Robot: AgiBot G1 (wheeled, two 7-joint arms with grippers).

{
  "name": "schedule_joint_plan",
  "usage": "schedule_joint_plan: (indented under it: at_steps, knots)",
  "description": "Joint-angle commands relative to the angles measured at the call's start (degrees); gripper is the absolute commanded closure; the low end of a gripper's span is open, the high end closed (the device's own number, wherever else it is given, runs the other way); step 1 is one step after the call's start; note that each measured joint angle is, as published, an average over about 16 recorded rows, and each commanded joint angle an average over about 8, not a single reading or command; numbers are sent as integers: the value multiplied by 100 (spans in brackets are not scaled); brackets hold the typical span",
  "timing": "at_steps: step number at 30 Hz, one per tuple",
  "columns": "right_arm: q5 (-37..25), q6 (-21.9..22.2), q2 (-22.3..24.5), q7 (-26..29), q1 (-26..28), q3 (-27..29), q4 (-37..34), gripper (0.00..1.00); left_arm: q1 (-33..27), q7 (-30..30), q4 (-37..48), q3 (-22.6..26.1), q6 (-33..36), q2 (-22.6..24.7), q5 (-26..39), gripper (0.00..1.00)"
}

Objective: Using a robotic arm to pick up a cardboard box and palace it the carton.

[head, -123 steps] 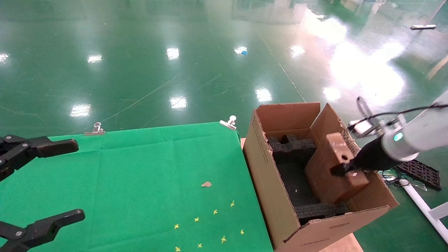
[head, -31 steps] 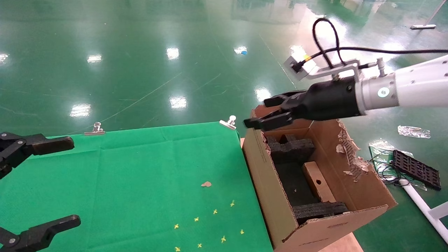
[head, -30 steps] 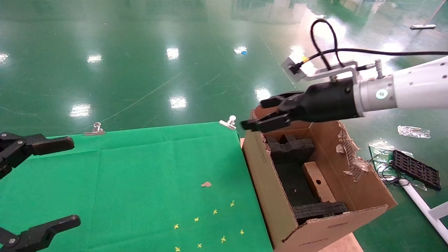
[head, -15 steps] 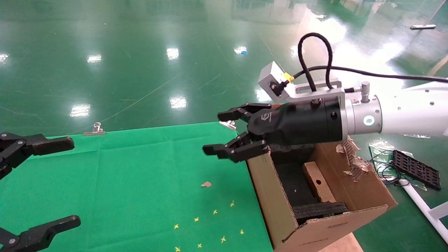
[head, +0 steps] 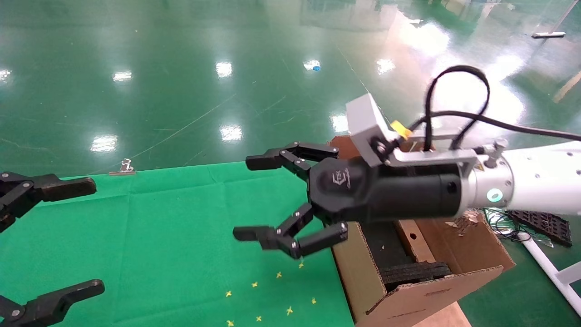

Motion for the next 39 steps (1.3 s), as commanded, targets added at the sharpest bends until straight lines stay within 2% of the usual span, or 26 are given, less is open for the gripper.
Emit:
schedule_joint_plan:
  at_steps: [1,8,13,39]
  knots:
    - [104,-78,-14,-138,-226,258,114,0,0,0,0,1,0,0,0,0]
    - [393,-291,-53,-506,-856,971,429,0,0,1,1,2,-1,-1,-2,0]
    - [486,-356,-64,-588,-1048,1183,521,0,1,2,2,2,-3,-2,-3,0]
    - [388,-289,-54,-506,-845,961,425,0,0,1,2,2,-3,-2,-3,0]
